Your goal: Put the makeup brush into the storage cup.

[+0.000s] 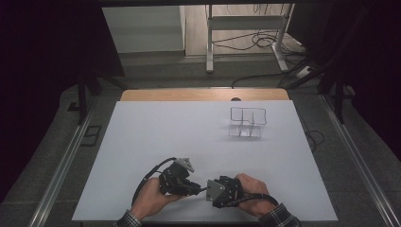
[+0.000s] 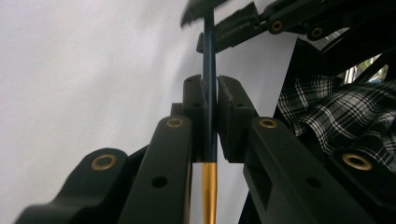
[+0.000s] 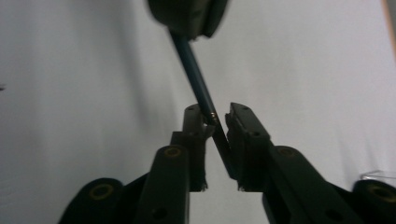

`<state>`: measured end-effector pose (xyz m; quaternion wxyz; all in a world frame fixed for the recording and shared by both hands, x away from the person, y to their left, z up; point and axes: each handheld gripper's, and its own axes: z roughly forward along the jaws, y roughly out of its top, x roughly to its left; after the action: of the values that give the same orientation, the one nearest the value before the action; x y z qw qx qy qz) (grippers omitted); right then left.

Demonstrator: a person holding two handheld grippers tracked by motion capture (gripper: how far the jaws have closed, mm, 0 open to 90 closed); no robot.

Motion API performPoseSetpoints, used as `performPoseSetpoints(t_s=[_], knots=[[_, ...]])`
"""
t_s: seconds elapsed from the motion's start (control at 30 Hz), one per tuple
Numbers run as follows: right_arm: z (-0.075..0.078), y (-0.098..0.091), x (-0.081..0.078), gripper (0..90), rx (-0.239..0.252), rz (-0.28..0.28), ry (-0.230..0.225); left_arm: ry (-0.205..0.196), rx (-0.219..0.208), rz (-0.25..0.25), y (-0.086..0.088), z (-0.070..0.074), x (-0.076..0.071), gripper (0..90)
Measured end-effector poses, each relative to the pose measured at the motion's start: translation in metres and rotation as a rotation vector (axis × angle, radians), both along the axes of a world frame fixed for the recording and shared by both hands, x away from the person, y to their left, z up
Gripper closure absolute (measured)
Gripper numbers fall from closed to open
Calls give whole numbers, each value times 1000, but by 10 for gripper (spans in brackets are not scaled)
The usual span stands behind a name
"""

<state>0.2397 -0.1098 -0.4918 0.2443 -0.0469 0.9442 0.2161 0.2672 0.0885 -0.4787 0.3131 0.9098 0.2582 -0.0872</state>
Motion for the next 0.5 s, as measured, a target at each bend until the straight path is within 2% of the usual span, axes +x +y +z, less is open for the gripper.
performPoseSetpoints(t_s=[0.03, 0.07, 0.1, 0.13, 0.23, 0.27, 0.3, 0.5], knots=[[-1, 0, -1, 823, -9, 3, 12, -9, -20, 35, 0, 1, -1, 813], [-1, 0, -2, 845, -23, 23, 38, -11, -30, 37, 2, 2, 0, 800], [-2, 1, -4, 848, -18, 21, 47, -17, -39, 46, 3, 2, 0, 798], [-3, 2, -4, 849, -13, 20, 58, -39, -41, 67, 4, 3, 0, 795], [0, 2, -3, 849, -24, 18, 79, -62, -55, 106, 9, 4, 1, 684], [-1, 1, -3, 849, -17, -4, 87, -68, -58, 119, 10, 5, 1, 592], [-1, 1, -3, 849, -17, -4, 87, -77, -67, 131, 11, 6, 2, 592], [-1, -4, 3, 848, -7, -50, 105, -129, -83, 193, 20, 9, 0, 332]])
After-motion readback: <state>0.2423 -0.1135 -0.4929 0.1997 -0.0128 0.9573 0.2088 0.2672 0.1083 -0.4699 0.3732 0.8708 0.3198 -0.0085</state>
